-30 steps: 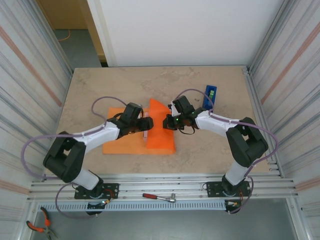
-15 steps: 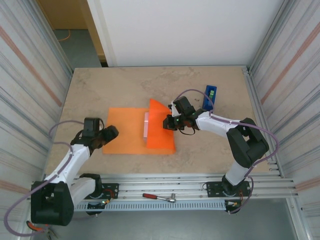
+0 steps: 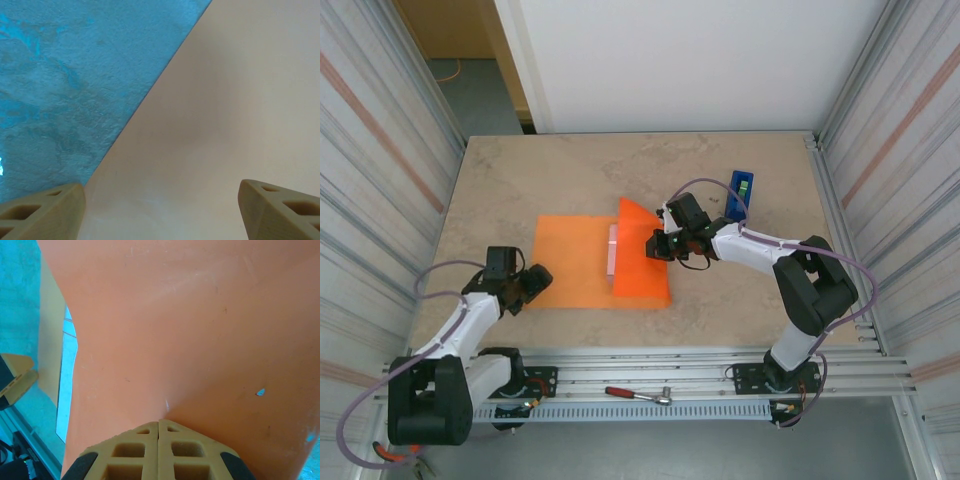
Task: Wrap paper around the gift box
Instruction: Second fold the wrapping paper around the gift box.
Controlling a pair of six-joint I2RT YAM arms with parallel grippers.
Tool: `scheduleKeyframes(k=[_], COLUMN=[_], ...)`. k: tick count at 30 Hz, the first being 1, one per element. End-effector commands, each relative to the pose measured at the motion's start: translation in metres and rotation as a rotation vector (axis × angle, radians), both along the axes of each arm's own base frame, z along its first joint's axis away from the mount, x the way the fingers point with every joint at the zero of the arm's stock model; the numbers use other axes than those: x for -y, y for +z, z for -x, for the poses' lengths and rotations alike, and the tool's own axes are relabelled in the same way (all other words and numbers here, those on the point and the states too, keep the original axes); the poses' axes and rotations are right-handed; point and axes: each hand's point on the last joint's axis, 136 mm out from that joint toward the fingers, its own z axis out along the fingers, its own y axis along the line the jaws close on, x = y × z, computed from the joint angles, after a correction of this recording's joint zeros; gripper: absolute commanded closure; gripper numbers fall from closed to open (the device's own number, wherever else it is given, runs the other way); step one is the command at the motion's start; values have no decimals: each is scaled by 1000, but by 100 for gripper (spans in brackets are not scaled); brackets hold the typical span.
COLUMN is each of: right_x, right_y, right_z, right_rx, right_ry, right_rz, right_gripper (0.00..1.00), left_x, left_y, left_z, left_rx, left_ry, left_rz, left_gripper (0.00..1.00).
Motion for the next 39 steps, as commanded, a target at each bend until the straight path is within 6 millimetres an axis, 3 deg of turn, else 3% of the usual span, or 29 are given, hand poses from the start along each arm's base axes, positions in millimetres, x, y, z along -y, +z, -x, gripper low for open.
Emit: scheduleKeyframes(k=[1,8,15,21,26,31,39], right_x=[27,27,26,25,25,26,27], right_y=[-37,-35,-36,-36,-36,-35,-34], right_z=[19,19,19,19,19,20,19], right_rx=[-89,-88,-92,-94,-92,-90,-88], right_ry=[-11,-8,-7,-4,-6,-9,-7], right_rz=[135,133,134,136,136,137,133], right_gripper=[100,100,100,100,100,100,100], left_x=[5,31,51,47,36,33,23], left_y=[-5,15,46,57,68,71,57], left_z=[-2,-25,-64,-98,-115,-109,-70], left_rx=[4,140,310,326,328,285,193], left_ry=[1,-128,-249,-276,-250,-246,-197], left_rz=[42,98,121,161,163,196,251], left_gripper=[20,21,17,16,18,26,47])
